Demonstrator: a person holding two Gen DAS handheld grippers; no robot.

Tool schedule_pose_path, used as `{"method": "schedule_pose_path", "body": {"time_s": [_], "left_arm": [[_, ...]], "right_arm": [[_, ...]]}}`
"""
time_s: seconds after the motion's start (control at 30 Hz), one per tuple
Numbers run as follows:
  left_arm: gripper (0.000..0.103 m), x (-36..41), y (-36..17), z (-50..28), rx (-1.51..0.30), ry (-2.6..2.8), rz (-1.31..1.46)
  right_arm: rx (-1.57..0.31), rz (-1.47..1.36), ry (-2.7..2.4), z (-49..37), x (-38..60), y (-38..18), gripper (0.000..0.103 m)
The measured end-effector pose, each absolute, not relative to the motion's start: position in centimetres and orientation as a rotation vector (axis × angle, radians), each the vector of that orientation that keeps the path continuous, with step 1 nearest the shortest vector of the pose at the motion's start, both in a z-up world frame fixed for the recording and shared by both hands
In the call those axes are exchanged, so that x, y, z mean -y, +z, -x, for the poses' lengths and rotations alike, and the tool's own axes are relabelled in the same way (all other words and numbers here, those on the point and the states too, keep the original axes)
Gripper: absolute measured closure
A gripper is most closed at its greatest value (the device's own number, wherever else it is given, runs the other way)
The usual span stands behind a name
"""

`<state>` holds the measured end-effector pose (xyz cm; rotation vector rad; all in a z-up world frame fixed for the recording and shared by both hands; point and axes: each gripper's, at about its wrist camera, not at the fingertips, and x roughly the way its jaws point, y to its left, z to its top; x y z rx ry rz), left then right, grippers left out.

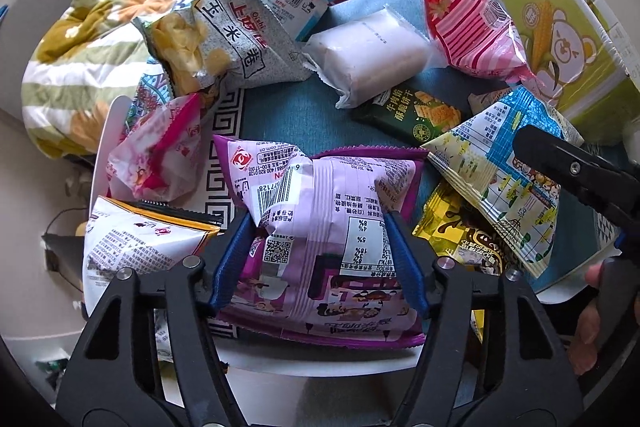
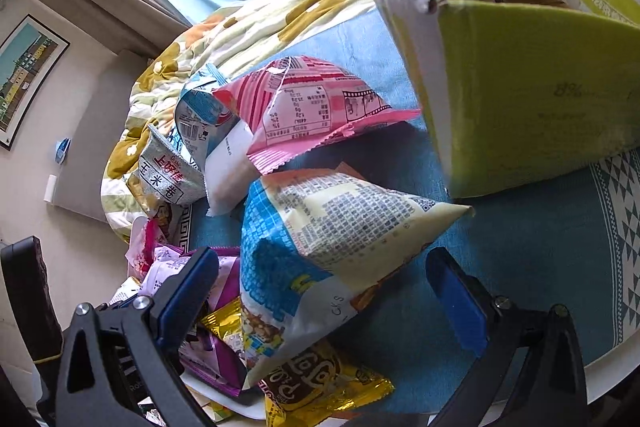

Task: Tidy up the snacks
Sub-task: 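Grasp the blue-and-white chip bag with the right tool while the left tool grasps the lavender bag, then carry both bags to the box while the left tool releases the lavender bag inside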

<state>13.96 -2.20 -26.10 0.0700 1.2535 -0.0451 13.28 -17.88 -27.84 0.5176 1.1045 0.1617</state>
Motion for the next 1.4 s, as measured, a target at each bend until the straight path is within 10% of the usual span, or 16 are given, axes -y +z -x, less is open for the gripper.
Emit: {"method": "schedule_pose_path", "body": {"time_s": [0.3, 0.57, 1.4], "left_arm": [[0.048, 2.3, -25.3, -13.8, -1.240, -0.049, -0.069], [0.049, 2.6, -24.3, -13.5, -1.218, -0.052, -0.070], [0.049, 1.3, -14.0, -10.6, -0.996, -0.112, -0.057]], "right_arm": [[-1.112, -0.542, 0.164, -14.1, 18.0, -29.0, 0.002], [-1.113, -0.513, 0.179, -13.7, 18.2, -28.3, 0.035], [-0.950, -0.463, 0.204, -8.9, 16.7, -19.2, 0.039]]}}
